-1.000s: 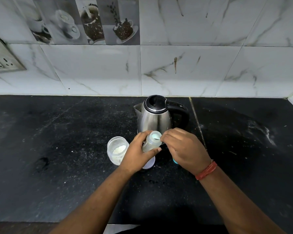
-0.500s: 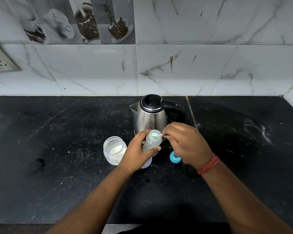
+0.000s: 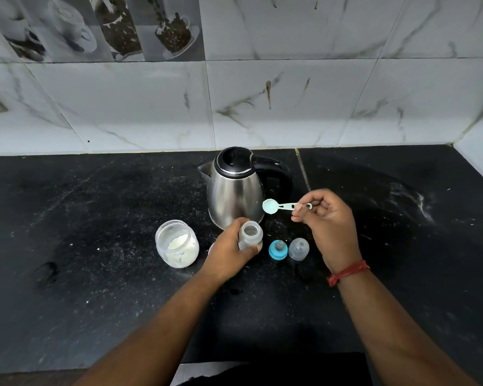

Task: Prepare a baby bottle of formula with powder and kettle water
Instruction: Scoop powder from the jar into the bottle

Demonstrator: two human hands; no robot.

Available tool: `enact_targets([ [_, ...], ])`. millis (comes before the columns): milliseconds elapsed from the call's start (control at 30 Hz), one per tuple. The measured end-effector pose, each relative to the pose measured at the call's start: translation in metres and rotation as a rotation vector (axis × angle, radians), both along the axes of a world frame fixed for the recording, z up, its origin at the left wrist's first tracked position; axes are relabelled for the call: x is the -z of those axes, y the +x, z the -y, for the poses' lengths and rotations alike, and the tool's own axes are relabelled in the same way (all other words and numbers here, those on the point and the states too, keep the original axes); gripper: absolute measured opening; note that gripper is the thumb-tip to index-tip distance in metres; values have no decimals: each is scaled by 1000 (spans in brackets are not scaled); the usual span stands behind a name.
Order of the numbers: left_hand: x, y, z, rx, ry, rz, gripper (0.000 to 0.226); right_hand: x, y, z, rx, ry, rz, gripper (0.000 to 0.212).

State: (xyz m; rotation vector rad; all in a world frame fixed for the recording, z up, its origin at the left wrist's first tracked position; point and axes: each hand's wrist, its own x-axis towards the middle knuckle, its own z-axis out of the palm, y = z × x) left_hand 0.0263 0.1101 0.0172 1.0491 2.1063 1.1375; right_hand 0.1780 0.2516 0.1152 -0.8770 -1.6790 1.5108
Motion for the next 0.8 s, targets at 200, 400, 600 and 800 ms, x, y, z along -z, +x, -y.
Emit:
enact_targets([
  [200,13,5,-9,1,-77,-13,43,13,13,-6,50,-161,-29,17],
  [400,18,9,-12,2,-88,-11,48,20,18,-9,73,-273,-38,12],
  [600,13,7,-5,-1,-88,-17,76,18,15,-7,62,-320,-72,11],
  [800,5,1,18,-48,-22,-91,67,12,-3,1,5,-344,-112,12],
])
